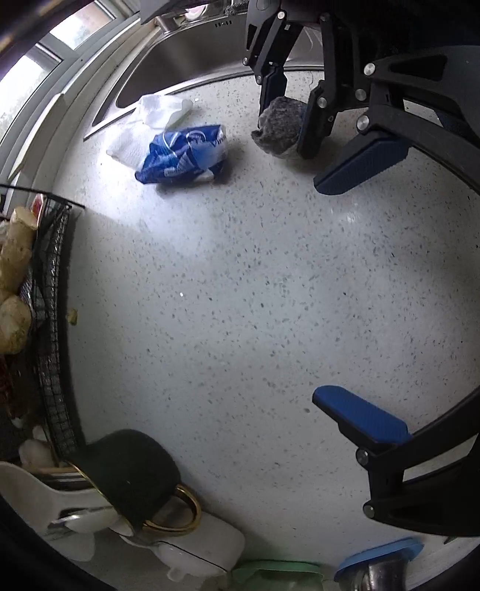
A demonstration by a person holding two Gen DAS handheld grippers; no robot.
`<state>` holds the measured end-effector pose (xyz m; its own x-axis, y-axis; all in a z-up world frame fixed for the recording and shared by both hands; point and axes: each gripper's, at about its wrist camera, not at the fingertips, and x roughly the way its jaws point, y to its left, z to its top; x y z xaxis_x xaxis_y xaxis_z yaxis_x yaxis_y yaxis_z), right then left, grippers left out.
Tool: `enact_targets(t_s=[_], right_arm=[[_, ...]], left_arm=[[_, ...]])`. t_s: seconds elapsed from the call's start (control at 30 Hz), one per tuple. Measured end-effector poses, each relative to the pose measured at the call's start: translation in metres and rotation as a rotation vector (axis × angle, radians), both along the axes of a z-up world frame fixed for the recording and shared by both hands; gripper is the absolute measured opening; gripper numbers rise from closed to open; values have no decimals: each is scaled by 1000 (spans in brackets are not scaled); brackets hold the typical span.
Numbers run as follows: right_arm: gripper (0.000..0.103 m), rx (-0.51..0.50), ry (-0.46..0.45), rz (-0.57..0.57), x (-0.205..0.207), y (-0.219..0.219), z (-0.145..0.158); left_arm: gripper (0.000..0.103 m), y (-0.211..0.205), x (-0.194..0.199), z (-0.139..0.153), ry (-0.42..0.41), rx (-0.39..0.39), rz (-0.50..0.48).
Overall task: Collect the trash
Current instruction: 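Grasp the grey sponge with right tool, then grasp the blue wrapper with left tool while right tool holds the sponge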
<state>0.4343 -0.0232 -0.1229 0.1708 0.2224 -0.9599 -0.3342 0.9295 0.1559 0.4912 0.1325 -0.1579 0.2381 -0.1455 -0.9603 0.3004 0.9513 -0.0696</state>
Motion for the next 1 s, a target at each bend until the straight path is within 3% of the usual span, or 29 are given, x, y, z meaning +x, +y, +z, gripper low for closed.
enact_targets(t_s=[0.27,0.47,0.9,1.0], right_arm=[[38,-11,-49,-188,8,-66,27],[38,-12,-59,-300,20,-90,33],[38,-2,-28,-361,28,-120,9],[38,6,-16,-375,29,-124,6]], left_arm=[[103,-66,32,10,-22,-41,-178],[103,-106,62,7,-3,-73,-286],[103,-153,105,-35,79,-56,-353],[102,-162,106,-40,106,-44,-417]])
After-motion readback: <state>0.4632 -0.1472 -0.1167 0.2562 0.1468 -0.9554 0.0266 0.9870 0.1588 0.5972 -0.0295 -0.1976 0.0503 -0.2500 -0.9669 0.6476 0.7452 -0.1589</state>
